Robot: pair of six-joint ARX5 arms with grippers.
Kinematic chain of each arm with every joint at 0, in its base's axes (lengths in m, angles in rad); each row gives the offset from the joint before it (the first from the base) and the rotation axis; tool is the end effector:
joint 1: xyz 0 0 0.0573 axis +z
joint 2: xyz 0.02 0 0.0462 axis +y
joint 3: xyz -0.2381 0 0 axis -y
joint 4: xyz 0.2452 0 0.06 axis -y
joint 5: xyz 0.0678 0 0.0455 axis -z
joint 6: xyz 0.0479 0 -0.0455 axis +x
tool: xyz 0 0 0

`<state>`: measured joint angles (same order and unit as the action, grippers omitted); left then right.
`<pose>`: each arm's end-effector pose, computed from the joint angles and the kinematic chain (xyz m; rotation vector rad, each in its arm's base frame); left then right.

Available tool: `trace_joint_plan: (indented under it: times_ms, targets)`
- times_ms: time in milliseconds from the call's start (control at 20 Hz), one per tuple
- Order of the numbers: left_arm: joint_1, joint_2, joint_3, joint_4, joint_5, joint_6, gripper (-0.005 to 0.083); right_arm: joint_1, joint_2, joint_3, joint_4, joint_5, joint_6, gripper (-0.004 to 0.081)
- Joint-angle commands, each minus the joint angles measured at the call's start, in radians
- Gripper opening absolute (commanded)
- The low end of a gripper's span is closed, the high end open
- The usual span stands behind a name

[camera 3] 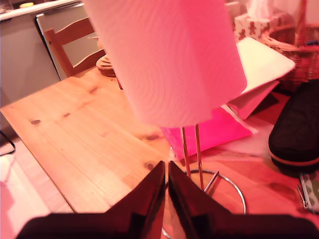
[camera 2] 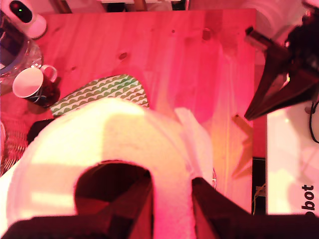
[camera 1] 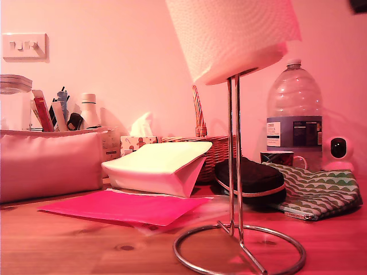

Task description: Insert the paper towel roll into the metallic stand.

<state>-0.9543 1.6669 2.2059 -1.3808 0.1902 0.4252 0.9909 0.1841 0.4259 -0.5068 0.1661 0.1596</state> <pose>0.1655 -0.2492 0.4322 0.6876 0.5891 -1.2458 0.0727 0.0966 0.2339 0.0008 0.2926 0.7983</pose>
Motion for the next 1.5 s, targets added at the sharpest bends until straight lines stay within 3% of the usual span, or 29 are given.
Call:
trace_joint_plan:
  times_ms: [0, 900, 1150, 1450]
  targets:
    - [-0.014, 0.051, -0.005, 0.019, 0.009, -0.008, -0.0024, 0.006, 0.000, 0.027, -0.014, 0.002, 0.010, -0.0013]
    - [-0.043, 0.173, -0.005, 0.017, -0.057, -0.033, -0.0023, 0.006, 0.000, 0.030, -0.030, 0.054, 0.027, -0.0013]
    - [-0.043, 0.173, -0.005, 0.017, -0.048, -0.045, 0.0152, 0.006, 0.000, 0.030, -0.028, 0.054, 0.027, -0.0013]
    - [-0.043, 0.173, -0.005, 0.017, -0.048, -0.060, 0.0178, 0.006, 0.000, 0.030, -0.027, 0.054, 0.027, -0.0013]
